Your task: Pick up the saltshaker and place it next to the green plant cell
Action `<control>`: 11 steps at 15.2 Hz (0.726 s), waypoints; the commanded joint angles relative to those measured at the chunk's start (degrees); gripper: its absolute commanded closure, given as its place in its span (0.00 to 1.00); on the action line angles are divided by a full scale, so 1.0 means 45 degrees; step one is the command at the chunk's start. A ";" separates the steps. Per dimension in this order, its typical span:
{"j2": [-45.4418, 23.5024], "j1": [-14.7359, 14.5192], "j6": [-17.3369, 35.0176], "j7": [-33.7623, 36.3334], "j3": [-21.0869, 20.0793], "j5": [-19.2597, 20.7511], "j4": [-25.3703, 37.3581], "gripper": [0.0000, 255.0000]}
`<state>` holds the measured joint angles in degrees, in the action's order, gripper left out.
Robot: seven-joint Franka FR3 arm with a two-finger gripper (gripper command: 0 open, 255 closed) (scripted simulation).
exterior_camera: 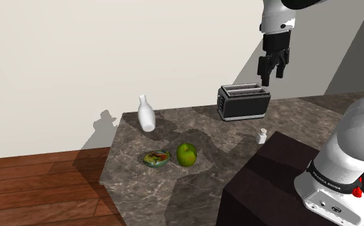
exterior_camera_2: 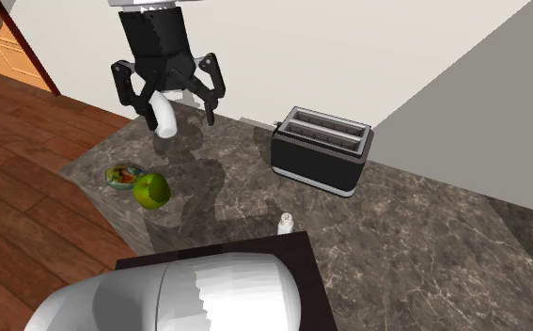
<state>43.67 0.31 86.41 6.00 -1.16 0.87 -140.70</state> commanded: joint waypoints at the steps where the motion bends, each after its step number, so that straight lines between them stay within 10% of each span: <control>1: 0.0000 0.0000 0.0000 0.0000 0.0000 0.0000 0.0000 0.00; 11: 0.0231 0.0965 0.4589 -0.1571 0.1744 0.1458 -0.3882 0.00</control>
<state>45.21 4.00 104.30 -0.15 5.63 6.51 -156.53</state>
